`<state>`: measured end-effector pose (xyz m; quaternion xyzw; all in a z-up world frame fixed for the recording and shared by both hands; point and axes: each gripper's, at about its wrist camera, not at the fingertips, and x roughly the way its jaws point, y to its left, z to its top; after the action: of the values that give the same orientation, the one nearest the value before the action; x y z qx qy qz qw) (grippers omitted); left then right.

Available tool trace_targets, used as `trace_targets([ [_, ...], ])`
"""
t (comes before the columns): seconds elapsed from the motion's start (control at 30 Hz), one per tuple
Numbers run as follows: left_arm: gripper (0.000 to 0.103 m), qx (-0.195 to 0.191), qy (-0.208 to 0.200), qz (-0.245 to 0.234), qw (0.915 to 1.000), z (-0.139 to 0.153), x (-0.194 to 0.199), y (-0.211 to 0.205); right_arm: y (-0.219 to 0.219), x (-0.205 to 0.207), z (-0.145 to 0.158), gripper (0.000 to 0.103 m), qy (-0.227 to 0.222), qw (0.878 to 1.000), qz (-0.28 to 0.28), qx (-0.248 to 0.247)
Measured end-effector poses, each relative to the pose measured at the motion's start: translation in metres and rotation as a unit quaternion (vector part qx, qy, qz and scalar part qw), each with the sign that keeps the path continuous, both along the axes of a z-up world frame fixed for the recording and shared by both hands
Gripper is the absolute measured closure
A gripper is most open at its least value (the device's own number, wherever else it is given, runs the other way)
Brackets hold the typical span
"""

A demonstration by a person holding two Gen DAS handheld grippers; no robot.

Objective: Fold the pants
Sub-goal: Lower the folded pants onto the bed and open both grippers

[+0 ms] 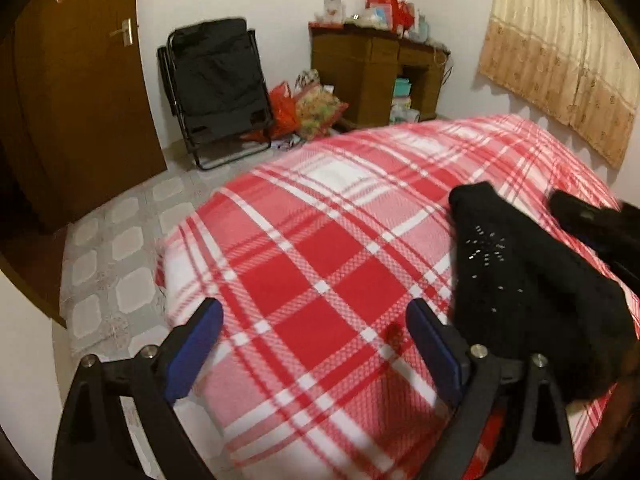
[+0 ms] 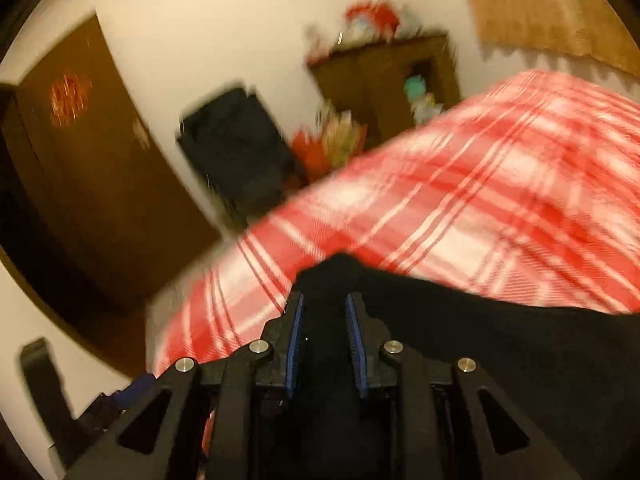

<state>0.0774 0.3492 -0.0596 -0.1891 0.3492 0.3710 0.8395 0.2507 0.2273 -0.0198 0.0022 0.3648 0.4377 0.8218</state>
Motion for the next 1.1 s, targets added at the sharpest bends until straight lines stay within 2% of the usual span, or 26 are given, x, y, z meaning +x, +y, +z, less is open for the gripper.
trace_targets([
  [0.13, 0.008, 0.019, -0.019, -0.028, 0.9992, 0.013, 0.007, -0.01, -0.053, -0.009, -0.002, 0.08, -0.022, 0.998, -0.042, -0.031],
  [0.23, 0.008, 0.038, -0.024, -0.06, 0.9972, 0.022, 0.025, -0.024, -0.091, -0.013, -0.015, 0.08, -0.03, 0.994, -0.072, -0.073],
  [0.3, 0.008, 0.04, -0.006, -0.074, 0.9964, 0.018, 0.041, -0.029, -0.117, -0.01, -0.029, 0.08, -0.018, 0.99, -0.104, -0.097],
  [0.4, 0.008, 0.026, 0.031, -0.088, 0.9953, -0.001, 0.053, -0.032, -0.14, -0.004, -0.044, 0.08, 0.013, 0.99, -0.111, -0.089],
  [0.47, 0.007, 0.028, 0.048, -0.087, 0.9947, -0.009, 0.053, -0.032, -0.137, -0.005, -0.041, 0.08, 0.003, 0.989, -0.107, -0.102],
  [0.57, 0.008, 0.014, 0.03, -0.084, 0.9959, -0.002, 0.039, -0.029, -0.133, -0.012, -0.033, 0.079, -0.006, 0.988, -0.105, -0.116],
  [0.7, 0.008, 0.032, 0.008, -0.083, 0.996, 0.013, 0.018, -0.036, -0.137, -0.031, -0.016, 0.046, -0.009, 0.986, -0.129, -0.104],
  [0.8, 0.008, 0.038, -0.01, -0.101, 0.9941, 0.019, 0.004, -0.047, -0.143, -0.052, -0.001, 0.045, -0.03, 0.985, -0.139, -0.099],
  [1.1, 0.008, 0.051, -0.027, -0.161, 0.9853, 0.033, -0.021, -0.088, -0.153, -0.104, 0.031, 0.044, -0.087, 0.978, -0.154, -0.111],
])
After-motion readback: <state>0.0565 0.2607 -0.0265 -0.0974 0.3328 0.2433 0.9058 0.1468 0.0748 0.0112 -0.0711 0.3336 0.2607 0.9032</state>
